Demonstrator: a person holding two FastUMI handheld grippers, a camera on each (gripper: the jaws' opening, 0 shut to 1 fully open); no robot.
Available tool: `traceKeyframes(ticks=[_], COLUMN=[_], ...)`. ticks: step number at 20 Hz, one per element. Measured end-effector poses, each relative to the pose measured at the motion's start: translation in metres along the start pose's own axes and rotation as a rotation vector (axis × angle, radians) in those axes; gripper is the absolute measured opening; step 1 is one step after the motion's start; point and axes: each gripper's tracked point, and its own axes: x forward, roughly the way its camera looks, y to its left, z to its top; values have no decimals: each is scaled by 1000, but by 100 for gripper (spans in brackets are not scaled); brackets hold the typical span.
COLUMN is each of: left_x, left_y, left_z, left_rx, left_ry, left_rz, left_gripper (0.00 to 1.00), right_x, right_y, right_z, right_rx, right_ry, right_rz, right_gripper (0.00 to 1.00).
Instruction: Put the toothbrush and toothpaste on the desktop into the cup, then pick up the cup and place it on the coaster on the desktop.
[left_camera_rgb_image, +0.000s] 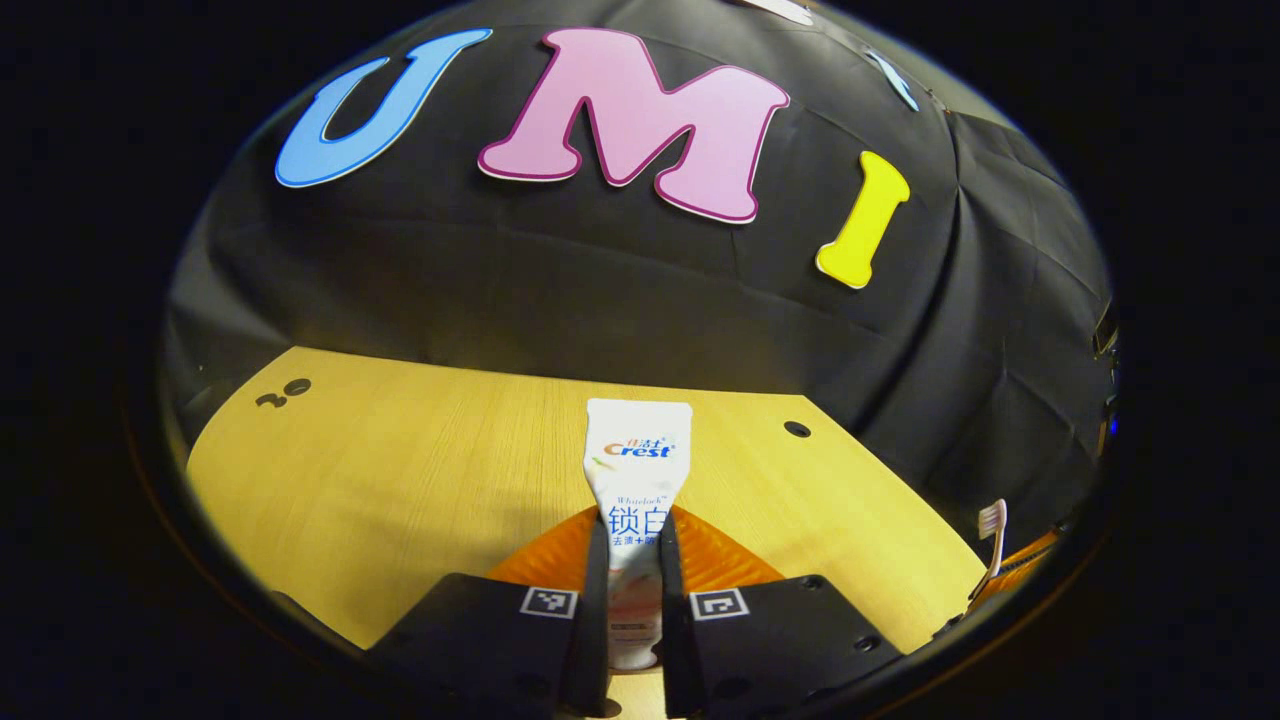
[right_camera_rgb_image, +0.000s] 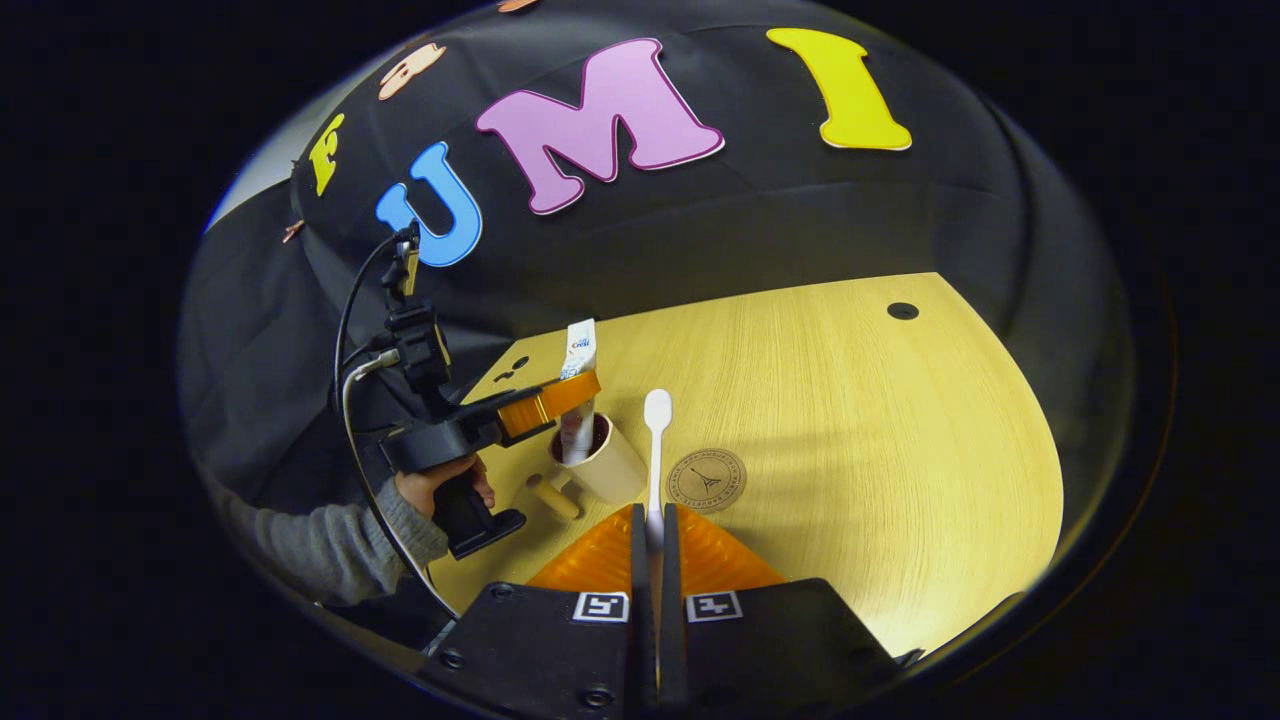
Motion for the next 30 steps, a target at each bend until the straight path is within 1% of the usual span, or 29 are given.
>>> traceKeyframes(ticks=[2, 4, 8, 9, 10, 11, 12, 13, 17, 18, 19, 20, 25, 30], left_x=[-5, -7, -18, -21, -27, -33, -38, -43, -75, -85, -95, -104, -147, -178], left_y=[-2, -3, -1, 0, 0, 0, 2, 3, 6, 5, 5, 4, 0, 1], left_z=[-8, -15, -26, -24, -22, -20, -20, -19, -20, -19, -19, -20, -35, -50], left_rx=[-9, -15, -15, -13, -14, -11, -8, -3, -4, -10, -16, -22, -76, -98], left_ry=[19, 36, 65, 58, 51, 48, 47, 50, 57, 53, 52, 50, 88, 114], left_rz=[-10, -18, -5, -2, 1, 4, 10, 17, 51, 59, 65, 72, 102, 152], left_gripper=[29, 34, 43, 49, 63, 61, 64, 70, 80, 80, 89, 82, 82, 82], right_x=[1, 0, 0, 1, 4, 6, 10, 15, 36, 44, 52, 61, 102, 139], right_y=[1, 3, 10, 12, 16, 19, 23, 27, 51, 56, 61, 66, 84, 84], right_z=[3, 4, 10, 14, 20, 25, 31, 37, 59, 62, 65, 70, 93, 111], right_rx=[7, 11, 21, 20, 20, 22, 24, 25, 17, 10, 7, 8, 31, 89], right_ry=[-7, -15, -36, -44, -61, -72, -84, -95, -144, -150, -153, -156, -200, -238], right_rz=[1, 3, 20, 24, 34, 44, 54, 67, 140, 155, 168, 183, 226, 230], right_gripper=[6, 6, 6, 6, 6, 6, 6, 6, 6, 6, 6, 6, 6, 6])
